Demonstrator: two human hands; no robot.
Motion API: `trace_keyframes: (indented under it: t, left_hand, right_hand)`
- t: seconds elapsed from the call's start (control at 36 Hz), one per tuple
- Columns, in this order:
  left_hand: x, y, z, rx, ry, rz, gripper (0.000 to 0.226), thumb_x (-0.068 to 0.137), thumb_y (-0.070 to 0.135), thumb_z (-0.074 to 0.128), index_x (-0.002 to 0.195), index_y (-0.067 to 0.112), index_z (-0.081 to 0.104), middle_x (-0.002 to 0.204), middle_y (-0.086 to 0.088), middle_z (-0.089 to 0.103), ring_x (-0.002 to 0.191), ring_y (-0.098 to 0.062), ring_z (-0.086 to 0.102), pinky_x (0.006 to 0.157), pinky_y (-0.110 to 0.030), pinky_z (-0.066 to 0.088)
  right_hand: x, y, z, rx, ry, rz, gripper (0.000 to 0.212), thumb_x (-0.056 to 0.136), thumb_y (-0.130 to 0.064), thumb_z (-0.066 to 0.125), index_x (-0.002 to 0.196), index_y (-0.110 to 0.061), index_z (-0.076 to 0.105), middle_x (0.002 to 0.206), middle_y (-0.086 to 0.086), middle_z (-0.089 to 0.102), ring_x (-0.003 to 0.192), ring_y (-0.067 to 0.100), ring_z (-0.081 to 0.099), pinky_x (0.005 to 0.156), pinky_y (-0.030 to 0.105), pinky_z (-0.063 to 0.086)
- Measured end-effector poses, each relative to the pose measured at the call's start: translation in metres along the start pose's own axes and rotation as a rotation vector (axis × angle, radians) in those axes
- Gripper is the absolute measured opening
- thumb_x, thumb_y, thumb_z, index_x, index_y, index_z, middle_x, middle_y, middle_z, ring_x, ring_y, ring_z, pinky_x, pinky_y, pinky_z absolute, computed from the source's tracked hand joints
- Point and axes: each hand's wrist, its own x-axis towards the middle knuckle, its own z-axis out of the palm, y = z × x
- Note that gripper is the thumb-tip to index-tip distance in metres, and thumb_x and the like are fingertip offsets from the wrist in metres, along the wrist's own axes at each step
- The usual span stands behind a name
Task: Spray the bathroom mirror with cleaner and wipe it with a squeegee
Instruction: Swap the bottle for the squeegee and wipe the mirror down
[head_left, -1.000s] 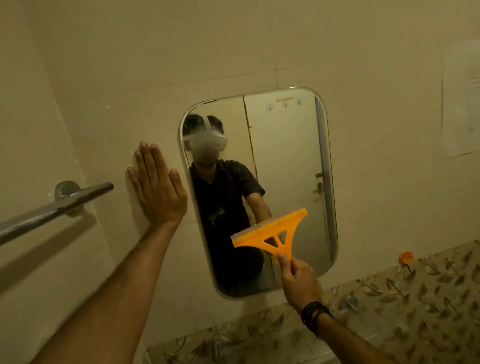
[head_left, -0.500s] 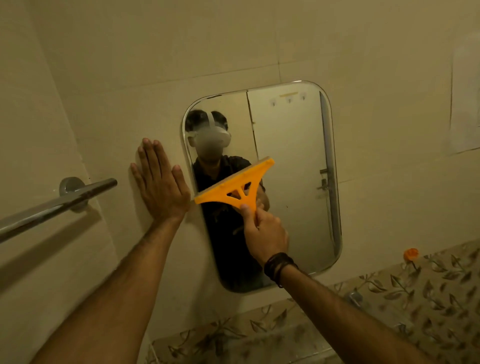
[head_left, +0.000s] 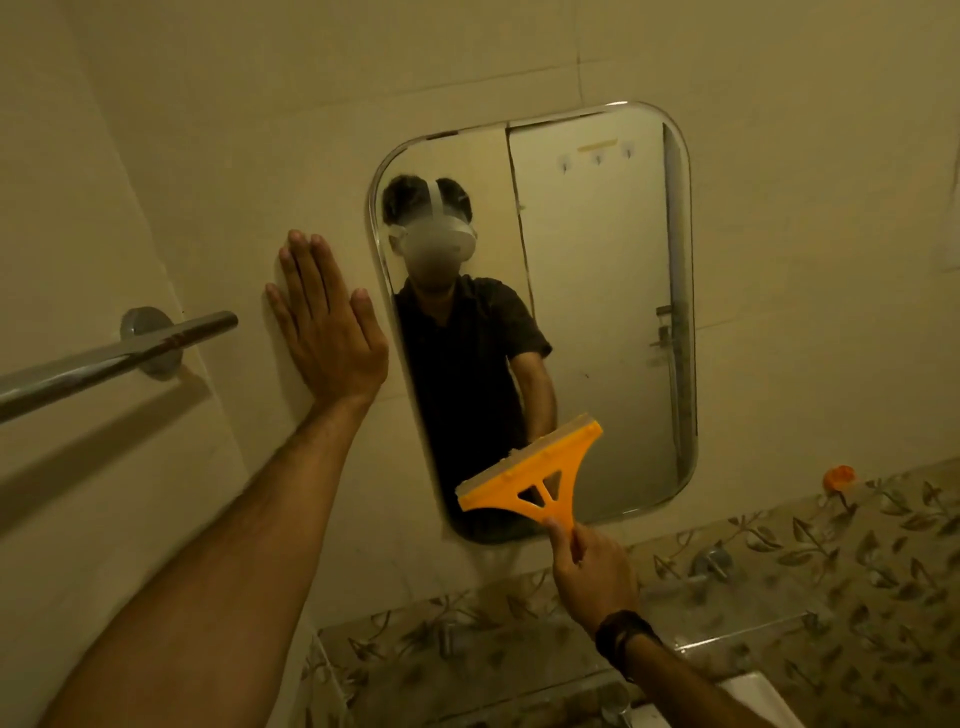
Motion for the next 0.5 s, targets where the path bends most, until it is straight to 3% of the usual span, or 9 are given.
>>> trace_keyframes:
  t: [0.22, 0.42, 0.5]
  left_hand:
    - [-0.001, 0.001, -0.001, -0.005, -0.007, -0.002, 0.063, 0.109, 0.037, 0.018, 0.164, 0.008, 0.008, 0.173, -0.014, 0.010, 0.161, -0.029, 0.007, 0.130, -0.052, 0.004]
    - [-0.002, 0.002, -0.001, 0.022, -0.013, -0.005, 0.064, 0.109, 0.039, 0.016, 0.165, 0.009, 0.007, 0.173, -0.014, 0.009, 0.161, -0.029, 0.007, 0.130, -0.051, 0.005]
    - [-0.002, 0.001, -0.001, 0.015, -0.018, -0.009, 0.064, 0.109, 0.039, 0.016, 0.165, 0.009, 0.006, 0.173, -0.014, 0.009, 0.161, -0.029, 0.006, 0.130, -0.052, 0.004]
  right_hand:
    - [0.007, -0.026, -0.021, 0.061, 0.091, -0.080, 0.053, 0.087, -0.073, 0.031, 0.054, -0.032, 0.042, 0.045, -0.008, 0.032, 0.042, 0.012, 0.034, 0.045, 0.029, 0.023]
    - [0.068, -0.070, -0.058, 0.162, 0.249, -0.129, 0.052, 0.092, -0.063, 0.037, 0.055, -0.028, 0.043, 0.046, -0.009, 0.035, 0.041, 0.008, 0.032, 0.046, 0.027, 0.023]
    - [0.091, -0.075, -0.070, 0.113, 0.240, -0.103, 0.049, 0.098, -0.052, 0.043, 0.055, -0.028, 0.042, 0.047, -0.010, 0.037, 0.043, 0.006, 0.034, 0.049, 0.024, 0.023]
